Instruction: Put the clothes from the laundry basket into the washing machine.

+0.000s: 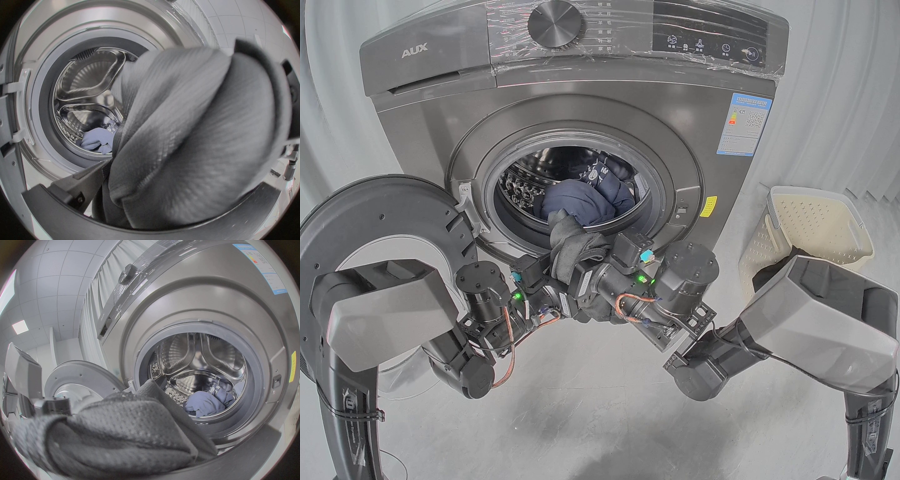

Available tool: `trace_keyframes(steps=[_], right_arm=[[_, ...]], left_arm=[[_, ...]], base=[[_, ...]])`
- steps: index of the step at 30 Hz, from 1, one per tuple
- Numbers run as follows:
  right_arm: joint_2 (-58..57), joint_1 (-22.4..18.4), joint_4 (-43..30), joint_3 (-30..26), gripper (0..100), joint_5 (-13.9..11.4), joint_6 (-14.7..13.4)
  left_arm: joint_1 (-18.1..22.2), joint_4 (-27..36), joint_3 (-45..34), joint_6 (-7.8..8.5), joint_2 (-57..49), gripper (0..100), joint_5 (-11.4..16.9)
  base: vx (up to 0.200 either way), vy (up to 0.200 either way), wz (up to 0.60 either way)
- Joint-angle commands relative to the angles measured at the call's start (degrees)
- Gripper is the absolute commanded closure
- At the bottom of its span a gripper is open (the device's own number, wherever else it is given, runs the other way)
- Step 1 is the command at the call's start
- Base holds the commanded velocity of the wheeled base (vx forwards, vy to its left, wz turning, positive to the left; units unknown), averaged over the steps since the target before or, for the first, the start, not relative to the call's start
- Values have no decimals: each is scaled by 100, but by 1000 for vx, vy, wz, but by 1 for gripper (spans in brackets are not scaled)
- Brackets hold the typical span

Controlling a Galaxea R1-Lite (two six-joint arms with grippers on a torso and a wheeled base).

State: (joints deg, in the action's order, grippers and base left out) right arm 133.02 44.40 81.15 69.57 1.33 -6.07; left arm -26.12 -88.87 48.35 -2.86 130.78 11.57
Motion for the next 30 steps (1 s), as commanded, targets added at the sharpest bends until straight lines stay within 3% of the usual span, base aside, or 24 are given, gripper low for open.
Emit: trace_keyframes(steps=[1,15,16,20,24,30], right_arm=[[-128,174,23,-110,100,96,-17],[-180,174,23,-110,100,113,-78],[-172,166,23,-110,100,113,-78],[-172,122,23,-119,100,113,-87],[-303,-168,23,-146,100,122,-140],[-453,-467,23,-480,100,122,-149]], left_arm=[[20,1,201,-4,325,0,-32],[99,1,228,5,378,0,-85],[99,1,263,5,378,100,-111],[108,1,298,5,334,100,-120],[222,-8,272,-30,220,100,-287],[354,-8,113,-100,-141,100,-296]], base=[[0,0,0],[0,0,0],[0,0,0],[0,0,0],[0,0,0],[0,0,0]])
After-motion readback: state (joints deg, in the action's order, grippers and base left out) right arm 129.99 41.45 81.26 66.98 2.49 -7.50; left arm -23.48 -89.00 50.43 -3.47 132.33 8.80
